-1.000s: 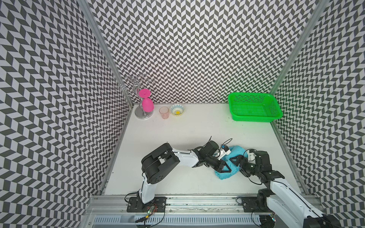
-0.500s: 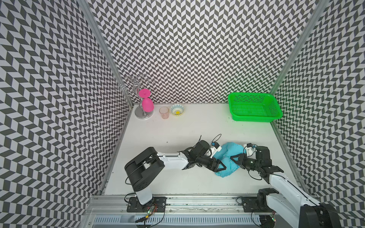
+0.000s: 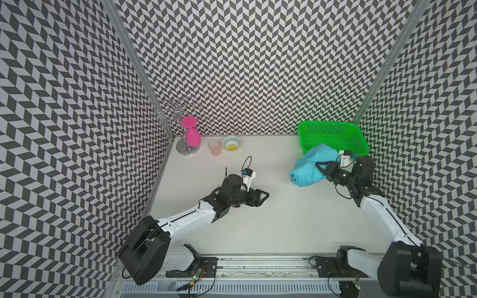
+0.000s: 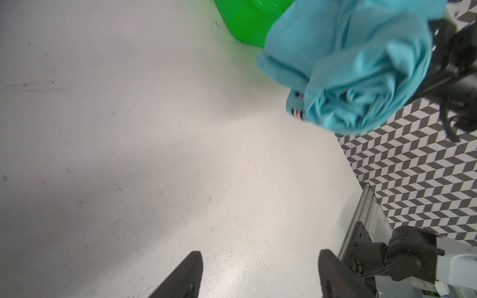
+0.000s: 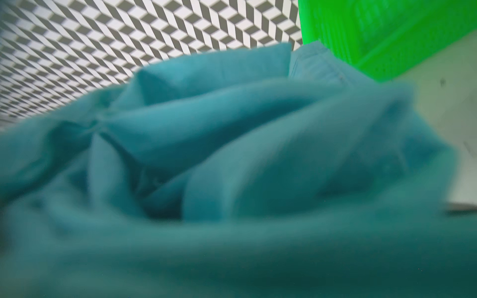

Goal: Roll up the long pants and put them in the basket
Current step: Pick up the long pant at the center of the board, then place the long pant in the bin.

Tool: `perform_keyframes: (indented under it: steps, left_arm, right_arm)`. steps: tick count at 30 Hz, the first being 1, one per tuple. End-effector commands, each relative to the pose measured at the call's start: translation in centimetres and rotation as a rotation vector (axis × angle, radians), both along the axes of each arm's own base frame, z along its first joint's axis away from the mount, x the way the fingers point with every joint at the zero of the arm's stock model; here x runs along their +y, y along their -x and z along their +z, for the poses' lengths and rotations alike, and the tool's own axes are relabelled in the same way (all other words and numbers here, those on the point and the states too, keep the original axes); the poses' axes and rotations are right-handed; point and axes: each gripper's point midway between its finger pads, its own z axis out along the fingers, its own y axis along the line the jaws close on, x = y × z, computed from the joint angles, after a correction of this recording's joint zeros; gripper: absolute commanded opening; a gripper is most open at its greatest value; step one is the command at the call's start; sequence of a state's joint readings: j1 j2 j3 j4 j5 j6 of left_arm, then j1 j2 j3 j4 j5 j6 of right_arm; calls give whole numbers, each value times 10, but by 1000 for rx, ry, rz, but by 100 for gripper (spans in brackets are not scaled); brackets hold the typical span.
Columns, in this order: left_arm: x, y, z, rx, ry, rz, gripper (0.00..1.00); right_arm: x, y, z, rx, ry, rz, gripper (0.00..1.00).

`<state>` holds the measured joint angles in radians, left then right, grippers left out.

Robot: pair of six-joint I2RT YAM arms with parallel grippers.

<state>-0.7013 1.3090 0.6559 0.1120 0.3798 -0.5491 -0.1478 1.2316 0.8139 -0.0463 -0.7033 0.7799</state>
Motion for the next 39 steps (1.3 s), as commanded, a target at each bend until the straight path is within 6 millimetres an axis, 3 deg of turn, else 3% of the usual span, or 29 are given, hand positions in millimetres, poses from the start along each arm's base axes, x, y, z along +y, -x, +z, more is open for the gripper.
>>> perform_keyframes:
  steps: [1, 9, 15, 22, 29, 35, 39]
  left_arm:
    - [4, 6, -13, 15, -24, -18, 74]
    - [-6, 14, -24, 52, 24, -80, 72]
    - [-11, 12, -26, 34, 1, -112, 72]
    - [-13, 13, -38, 48, -17, -138, 70]
    - [-15, 15, -48, 72, -20, -152, 68]
    - [-15, 15, -47, 72, -14, -143, 67]
    - [-13, 14, -48, 69, -17, -133, 67]
  right_arm:
    - [-7, -39, 60, -179, -61, 11, 0]
    - [-51, -124, 85, -251, -115, -96, 0]
    - [-81, -187, 72, -250, -161, -125, 0]
    - [-108, -239, 31, -196, -195, -166, 0]
    - [-126, -272, -20, -98, -205, -216, 0]
    - [-141, -281, -65, 41, -180, -306, 0]
    - [-146, -277, -94, 143, -161, -352, 0]
